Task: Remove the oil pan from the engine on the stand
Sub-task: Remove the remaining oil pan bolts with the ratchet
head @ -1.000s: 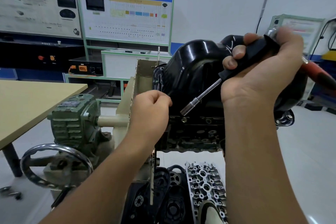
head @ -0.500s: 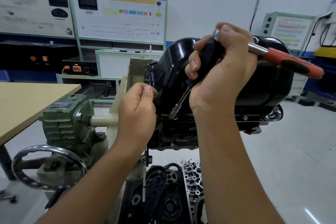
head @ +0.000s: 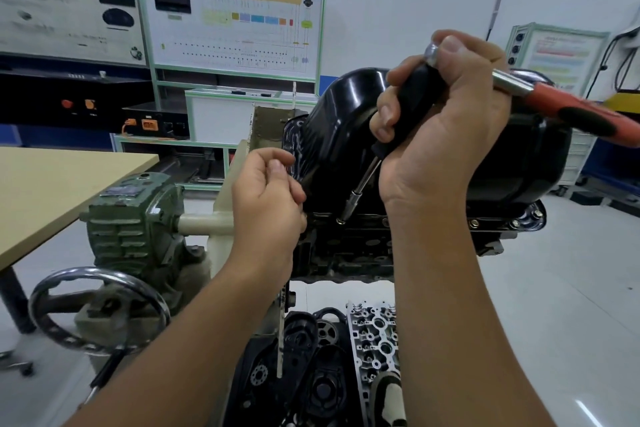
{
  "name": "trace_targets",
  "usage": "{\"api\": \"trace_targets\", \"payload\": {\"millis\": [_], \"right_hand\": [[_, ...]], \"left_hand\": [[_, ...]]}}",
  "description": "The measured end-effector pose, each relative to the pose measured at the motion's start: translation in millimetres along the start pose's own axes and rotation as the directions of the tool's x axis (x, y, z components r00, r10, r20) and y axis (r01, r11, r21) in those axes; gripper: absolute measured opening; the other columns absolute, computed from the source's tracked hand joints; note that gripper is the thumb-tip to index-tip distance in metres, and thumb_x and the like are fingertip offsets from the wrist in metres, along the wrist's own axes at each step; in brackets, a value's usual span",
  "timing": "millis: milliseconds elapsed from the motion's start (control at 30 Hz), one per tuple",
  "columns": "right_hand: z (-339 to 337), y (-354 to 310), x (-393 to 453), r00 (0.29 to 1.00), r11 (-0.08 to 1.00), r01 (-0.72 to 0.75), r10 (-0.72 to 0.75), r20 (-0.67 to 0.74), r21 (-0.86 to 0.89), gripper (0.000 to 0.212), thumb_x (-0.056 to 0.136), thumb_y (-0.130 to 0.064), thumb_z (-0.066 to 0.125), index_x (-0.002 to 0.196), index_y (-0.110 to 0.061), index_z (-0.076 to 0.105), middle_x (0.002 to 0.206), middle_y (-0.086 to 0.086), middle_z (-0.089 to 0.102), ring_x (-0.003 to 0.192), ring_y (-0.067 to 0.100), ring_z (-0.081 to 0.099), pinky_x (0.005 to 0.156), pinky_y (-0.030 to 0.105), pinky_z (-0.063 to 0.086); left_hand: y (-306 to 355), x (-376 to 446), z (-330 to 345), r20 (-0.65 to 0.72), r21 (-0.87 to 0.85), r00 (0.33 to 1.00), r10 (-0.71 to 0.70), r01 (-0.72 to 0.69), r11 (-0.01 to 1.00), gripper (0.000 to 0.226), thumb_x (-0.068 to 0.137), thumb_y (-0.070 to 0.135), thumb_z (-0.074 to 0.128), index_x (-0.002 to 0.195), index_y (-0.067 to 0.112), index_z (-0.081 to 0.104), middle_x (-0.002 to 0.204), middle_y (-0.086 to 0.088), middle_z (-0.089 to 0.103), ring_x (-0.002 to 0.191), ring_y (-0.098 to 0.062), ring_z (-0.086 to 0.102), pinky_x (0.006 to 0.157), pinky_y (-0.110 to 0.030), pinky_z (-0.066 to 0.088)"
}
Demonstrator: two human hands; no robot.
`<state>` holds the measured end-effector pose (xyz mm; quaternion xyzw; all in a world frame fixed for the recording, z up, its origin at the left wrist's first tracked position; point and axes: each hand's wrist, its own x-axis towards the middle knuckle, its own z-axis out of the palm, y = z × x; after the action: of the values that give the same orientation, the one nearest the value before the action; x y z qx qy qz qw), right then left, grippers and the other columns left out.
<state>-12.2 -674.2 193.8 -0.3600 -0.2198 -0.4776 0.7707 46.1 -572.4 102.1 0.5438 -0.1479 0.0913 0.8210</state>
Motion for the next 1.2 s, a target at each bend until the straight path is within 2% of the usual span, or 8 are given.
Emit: {"api": "trace_targets", "payload": {"millis": [267, 400, 600, 767, 833, 967, 1100, 1200], "right_hand": [[-2.1, 2.3, 0.7, 1.0, 1.0, 0.003, -0.003, -0.004, -0.018, 0.004, 0.093, -0.007, 0.053, 0.093, -0.007, 0.049, 0.065, 0.019, 0.055, 0.045, 0.02, 0.041, 0.046, 0.025, 0.03], [-2.4, 4.6, 0.2, 0.995, 0.989, 0.09, -0.095, -0.04, -0.113, 0.009, 0.096, -0.006, 0.059, 0.096, -0.007, 0.05, 0.069, 0.021, 0.059, 0.046, 0.024, 0.048, 0.043, 0.027, 0.034], [6.8, 12.6, -12.4, 0.971, 0.932, 0.221, -0.184, 0.152, -0.288, 0.017, 0.093, -0.003, 0.07, 0.098, -0.011, 0.055, 0.081, 0.013, 0.065, 0.057, 0.035, 0.065, 0.049, 0.034, 0.051], [19.8, 14.1, -18.5, 0.995, 0.963, 0.067, -0.047, 0.084, -0.26, 0.011, 0.085, -0.005, 0.073, 0.086, -0.011, 0.063, 0.076, 0.017, 0.066, 0.057, 0.034, 0.064, 0.053, 0.036, 0.05], [18.7, 9.7, -15.8, 0.997, 0.977, -0.036, 0.05, 0.063, -0.211, 0.009, 0.088, -0.016, 0.069, 0.084, -0.01, 0.065, 0.074, 0.016, 0.067, 0.055, 0.029, 0.062, 0.05, 0.035, 0.048], [5.6, -2.0, -0.5, 0.972, 0.968, -0.171, 0.195, 0.128, -0.183, 0.039, 0.103, -0.042, 0.053, 0.091, -0.007, 0.066, 0.077, 0.016, 0.07, 0.056, 0.029, 0.063, 0.053, 0.033, 0.049], [2.9, -7.4, 7.6, 0.93, 0.962, -0.169, 0.228, 0.29, -0.216, 0.035, 0.107, -0.037, 0.043, 0.094, -0.006, 0.055, 0.076, 0.022, 0.066, 0.056, 0.03, 0.057, 0.053, 0.036, 0.044], [8.1, -3.4, 5.4, 0.917, 0.956, 0.01, 0.109, 0.383, -0.294, 0.024, 0.107, -0.025, 0.045, 0.091, -0.01, 0.052, 0.078, 0.025, 0.064, 0.05, 0.028, 0.052, 0.048, 0.036, 0.041]], "left_hand": [[1.6, -2.9, 3.4, 0.127, 0.083, 0.992, 0.006, -0.017, 0.996, 0.042, 0.109, 0.033, 0.049, 0.069, 0.02, 0.056, 0.052, 0.002, 0.027, 0.042, -0.011, 0.021, 0.04, -0.02, 0.021], [-3.4, -8.3, 6.5, 0.204, 0.211, 0.952, 0.228, -0.271, 0.939, 0.028, 0.102, 0.021, 0.063, 0.075, 0.015, 0.061, 0.053, 0.004, 0.039, 0.046, -0.009, 0.03, 0.044, -0.022, 0.028], [-0.3, -13.6, 14.3, 0.397, 0.332, 0.764, 0.508, -0.636, 0.697, 0.015, 0.092, 0.014, 0.073, 0.097, 0.017, 0.059, 0.057, 0.008, 0.044, 0.049, -0.011, 0.038, 0.049, -0.03, 0.036], [13.7, -4.9, 20.1, 0.384, 0.333, 0.769, 0.511, -0.631, 0.7, 0.029, 0.091, -0.002, 0.068, 0.078, 0.021, 0.055, 0.06, -0.01, 0.056, 0.056, -0.033, 0.047, 0.05, -0.045, 0.041], [21.6, 0.1, 20.8, 0.43, 0.387, 0.773, 0.467, -0.625, 0.678, 0.03, 0.088, 0.007, 0.068, 0.067, 0.02, 0.05, 0.053, 0.002, 0.049, 0.051, -0.022, 0.039, 0.048, -0.037, 0.034], [36.0, 7.8, 21.6, 0.506, 0.484, 0.788, 0.35, -0.596, 0.641, 0.039, 0.083, 0.019, 0.077, 0.059, 0.018, 0.046, 0.047, 0.005, 0.033, 0.05, -0.014, 0.026, 0.051, -0.029, 0.025], [37.8, 7.6, 18.0, 0.516, 0.489, 0.79, 0.331, -0.589, 0.643, 0.032, 0.085, 0.022, 0.083, 0.069, 0.005, 0.062, 0.048, 0.004, 0.034, 0.05, -0.012, 0.027, 0.053, -0.034, 0.031], [40.3, 6.2, 18.1, 0.498, 0.499, 0.815, 0.295, -0.548, 0.671, 0.027, 0.085, 0.019, 0.083, 0.065, 0.011, 0.066, 0.046, 0.007, 0.04, 0.048, -0.01, 0.031, 0.054, -0.031, 0.032]]}}
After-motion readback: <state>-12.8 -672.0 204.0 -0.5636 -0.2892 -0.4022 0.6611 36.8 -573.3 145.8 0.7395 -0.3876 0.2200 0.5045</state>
